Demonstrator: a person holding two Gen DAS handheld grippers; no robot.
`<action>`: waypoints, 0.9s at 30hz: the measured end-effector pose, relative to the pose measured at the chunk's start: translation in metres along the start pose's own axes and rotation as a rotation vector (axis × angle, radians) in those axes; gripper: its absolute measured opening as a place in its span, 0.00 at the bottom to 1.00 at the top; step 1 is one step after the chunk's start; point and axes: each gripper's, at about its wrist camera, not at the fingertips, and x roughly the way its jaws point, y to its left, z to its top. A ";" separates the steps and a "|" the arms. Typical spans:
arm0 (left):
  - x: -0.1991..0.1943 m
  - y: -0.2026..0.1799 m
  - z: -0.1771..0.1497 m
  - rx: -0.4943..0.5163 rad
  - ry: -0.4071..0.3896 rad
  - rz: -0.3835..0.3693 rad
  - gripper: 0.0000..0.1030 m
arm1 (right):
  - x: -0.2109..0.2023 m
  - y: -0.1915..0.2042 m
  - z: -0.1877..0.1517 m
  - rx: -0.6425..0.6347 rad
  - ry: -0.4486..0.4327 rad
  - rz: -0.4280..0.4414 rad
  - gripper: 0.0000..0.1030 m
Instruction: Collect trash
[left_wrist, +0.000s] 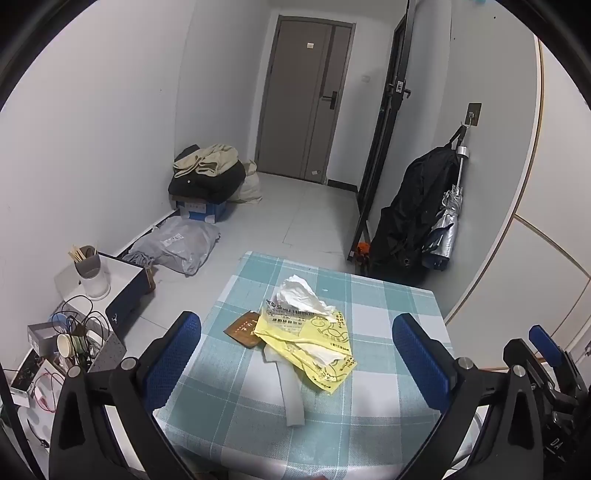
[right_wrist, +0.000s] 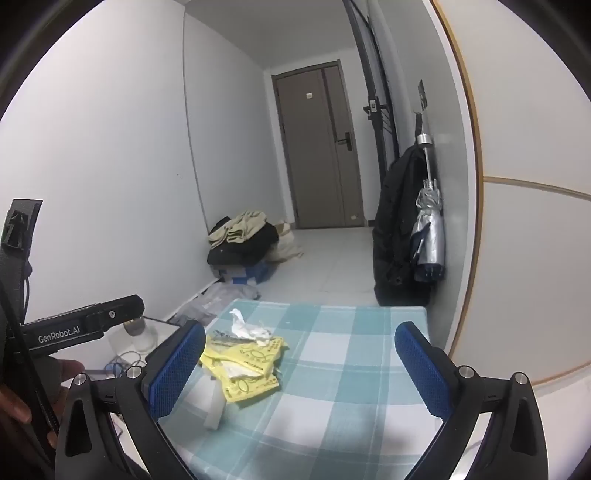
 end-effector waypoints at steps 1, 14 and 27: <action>0.000 0.000 0.000 -0.001 0.002 0.000 0.99 | -0.001 -0.001 0.000 0.002 -0.002 0.000 1.00; 0.002 -0.002 -0.001 0.001 0.002 0.006 0.99 | -0.002 -0.001 0.002 0.007 0.006 0.004 1.00; 0.001 0.000 0.000 -0.008 0.006 -0.004 0.99 | -0.004 -0.002 0.003 0.005 -0.004 -0.002 1.00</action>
